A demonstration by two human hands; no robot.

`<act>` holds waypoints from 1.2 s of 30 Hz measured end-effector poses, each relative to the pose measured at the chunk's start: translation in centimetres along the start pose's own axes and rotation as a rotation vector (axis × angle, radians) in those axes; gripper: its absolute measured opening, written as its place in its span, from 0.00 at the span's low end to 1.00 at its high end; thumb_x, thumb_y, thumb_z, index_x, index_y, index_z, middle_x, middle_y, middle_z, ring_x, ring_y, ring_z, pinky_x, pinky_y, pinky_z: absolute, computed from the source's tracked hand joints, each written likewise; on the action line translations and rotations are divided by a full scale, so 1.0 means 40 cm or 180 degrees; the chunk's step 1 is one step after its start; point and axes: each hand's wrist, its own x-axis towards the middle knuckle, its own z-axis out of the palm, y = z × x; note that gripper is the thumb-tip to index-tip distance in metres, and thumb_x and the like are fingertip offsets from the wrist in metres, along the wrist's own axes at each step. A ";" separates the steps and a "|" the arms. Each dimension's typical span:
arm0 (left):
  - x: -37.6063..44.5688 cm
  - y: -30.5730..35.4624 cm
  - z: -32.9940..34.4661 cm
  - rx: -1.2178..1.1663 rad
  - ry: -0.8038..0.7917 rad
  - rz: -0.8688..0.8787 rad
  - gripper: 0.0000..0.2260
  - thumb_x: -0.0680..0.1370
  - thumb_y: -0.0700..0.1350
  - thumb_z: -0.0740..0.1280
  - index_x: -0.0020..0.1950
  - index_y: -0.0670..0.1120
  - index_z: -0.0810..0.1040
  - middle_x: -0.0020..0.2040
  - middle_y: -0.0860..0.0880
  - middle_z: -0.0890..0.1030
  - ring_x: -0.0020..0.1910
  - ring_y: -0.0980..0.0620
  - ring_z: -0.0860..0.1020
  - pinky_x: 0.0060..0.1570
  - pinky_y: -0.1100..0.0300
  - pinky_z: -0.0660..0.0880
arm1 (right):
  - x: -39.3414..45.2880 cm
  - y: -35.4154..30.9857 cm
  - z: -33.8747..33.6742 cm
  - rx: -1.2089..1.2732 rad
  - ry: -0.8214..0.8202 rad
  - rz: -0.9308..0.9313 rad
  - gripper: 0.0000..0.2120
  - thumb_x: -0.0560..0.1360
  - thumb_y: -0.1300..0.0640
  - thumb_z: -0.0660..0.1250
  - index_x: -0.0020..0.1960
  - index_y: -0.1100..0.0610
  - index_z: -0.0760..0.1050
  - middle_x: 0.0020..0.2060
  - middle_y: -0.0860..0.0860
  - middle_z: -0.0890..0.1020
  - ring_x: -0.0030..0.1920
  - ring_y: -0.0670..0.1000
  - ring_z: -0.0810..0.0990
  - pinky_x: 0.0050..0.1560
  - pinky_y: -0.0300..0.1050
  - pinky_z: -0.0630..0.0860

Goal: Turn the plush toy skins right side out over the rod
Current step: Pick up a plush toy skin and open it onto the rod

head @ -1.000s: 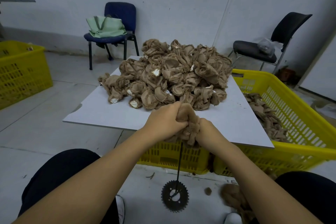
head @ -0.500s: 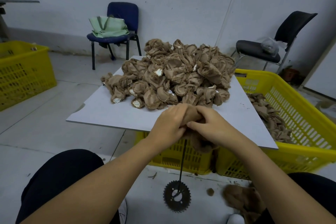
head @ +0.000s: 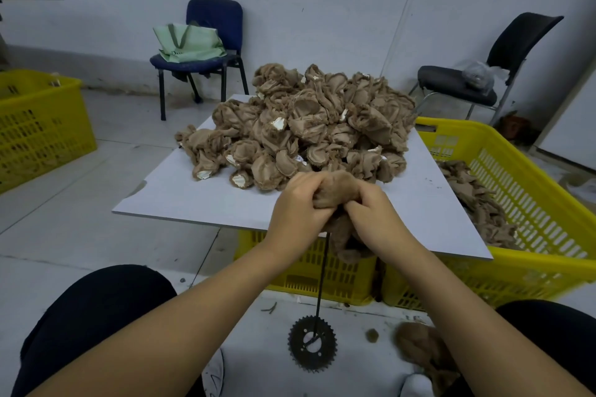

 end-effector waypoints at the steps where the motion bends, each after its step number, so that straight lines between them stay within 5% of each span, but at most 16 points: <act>1: 0.013 0.005 -0.008 0.0091 0.0027 0.0123 0.13 0.74 0.37 0.73 0.59 0.42 0.82 0.52 0.47 0.82 0.54 0.51 0.75 0.51 0.60 0.74 | 0.004 0.000 0.001 0.0142 0.0008 0.0000 0.19 0.70 0.64 0.58 0.45 0.42 0.79 0.39 0.41 0.84 0.42 0.42 0.83 0.39 0.33 0.75; 4: 0.048 0.017 -0.018 0.0516 -0.0217 0.0539 0.14 0.78 0.44 0.72 0.62 0.42 0.82 0.57 0.46 0.83 0.58 0.50 0.76 0.59 0.59 0.73 | 0.013 0.024 0.014 0.0259 -0.0008 0.0124 0.18 0.72 0.67 0.58 0.47 0.46 0.79 0.41 0.47 0.84 0.46 0.48 0.83 0.42 0.42 0.79; 7: 0.050 0.023 -0.004 0.0779 -0.0736 0.0802 0.10 0.81 0.44 0.68 0.59 0.42 0.84 0.54 0.46 0.84 0.56 0.47 0.77 0.57 0.52 0.74 | 0.012 0.053 0.062 -0.0636 -0.0514 0.0446 0.13 0.78 0.70 0.58 0.53 0.57 0.78 0.48 0.59 0.82 0.53 0.62 0.81 0.52 0.52 0.77; 11: 0.042 0.007 0.002 0.0707 -0.0686 0.0264 0.19 0.80 0.53 0.69 0.67 0.47 0.75 0.60 0.48 0.78 0.58 0.49 0.75 0.56 0.50 0.76 | 0.003 0.060 0.073 -0.0452 -0.0492 0.0675 0.11 0.78 0.68 0.55 0.45 0.54 0.71 0.30 0.54 0.75 0.26 0.49 0.74 0.24 0.43 0.67; 13: 0.047 -0.018 -0.022 0.0676 -0.1079 -0.0607 0.24 0.75 0.63 0.70 0.64 0.49 0.72 0.58 0.51 0.77 0.56 0.51 0.76 0.54 0.50 0.78 | 0.004 0.057 0.055 -0.0266 -0.0410 0.0783 0.11 0.77 0.68 0.55 0.49 0.59 0.74 0.30 0.58 0.77 0.23 0.50 0.72 0.23 0.43 0.67; 15: 0.048 -0.037 -0.051 0.0442 -0.1549 -0.1259 0.27 0.72 0.64 0.73 0.61 0.50 0.71 0.56 0.52 0.77 0.53 0.52 0.77 0.53 0.50 0.79 | 0.003 0.055 0.048 -0.0135 -0.0342 0.0799 0.11 0.77 0.67 0.56 0.51 0.61 0.77 0.36 0.65 0.81 0.29 0.58 0.76 0.30 0.51 0.72; 18: 0.046 -0.030 -0.064 0.0024 -0.1033 -0.1121 0.24 0.69 0.56 0.79 0.57 0.49 0.74 0.51 0.54 0.79 0.50 0.53 0.79 0.50 0.52 0.80 | 0.000 0.047 0.052 0.0212 -0.0167 0.0772 0.12 0.77 0.70 0.57 0.52 0.63 0.78 0.43 0.67 0.82 0.39 0.66 0.81 0.40 0.58 0.78; 21: 0.051 0.008 -0.048 -0.0160 -0.0276 -0.0666 0.22 0.67 0.49 0.82 0.56 0.49 0.76 0.49 0.53 0.81 0.48 0.54 0.80 0.45 0.55 0.81 | 0.002 0.042 0.055 0.0484 -0.0069 0.0706 0.14 0.75 0.73 0.58 0.46 0.59 0.79 0.38 0.55 0.83 0.41 0.53 0.83 0.39 0.44 0.81; 24: 0.057 0.028 -0.031 0.0286 -0.0118 -0.0083 0.24 0.69 0.47 0.80 0.62 0.46 0.78 0.55 0.49 0.82 0.54 0.50 0.79 0.49 0.52 0.80 | 0.015 0.045 0.048 0.0581 -0.0145 0.0656 0.15 0.74 0.74 0.59 0.43 0.58 0.80 0.32 0.48 0.83 0.37 0.46 0.82 0.35 0.36 0.76; 26: 0.066 0.025 -0.024 0.0469 -0.0130 0.0036 0.24 0.70 0.47 0.79 0.63 0.45 0.78 0.56 0.48 0.82 0.56 0.49 0.79 0.51 0.54 0.78 | 0.019 0.054 0.046 0.0468 -0.0270 0.0640 0.16 0.75 0.75 0.59 0.47 0.57 0.79 0.37 0.48 0.83 0.41 0.46 0.83 0.40 0.35 0.77; 31: 0.067 -0.012 0.015 0.0242 -0.1167 -0.1048 0.10 0.70 0.49 0.79 0.44 0.50 0.81 0.44 0.57 0.83 0.46 0.57 0.81 0.50 0.51 0.81 | -0.003 0.113 0.092 -0.0791 -0.0873 0.0991 0.17 0.79 0.69 0.61 0.67 0.67 0.72 0.62 0.62 0.79 0.63 0.62 0.77 0.60 0.47 0.74; 36: 0.058 -0.043 0.002 -0.0576 -0.1087 -0.1512 0.15 0.66 0.48 0.83 0.46 0.49 0.80 0.43 0.53 0.84 0.46 0.55 0.83 0.52 0.49 0.81 | 0.001 0.096 0.076 -0.0780 -0.0821 0.0862 0.21 0.76 0.72 0.61 0.68 0.62 0.73 0.62 0.60 0.79 0.62 0.58 0.78 0.61 0.48 0.76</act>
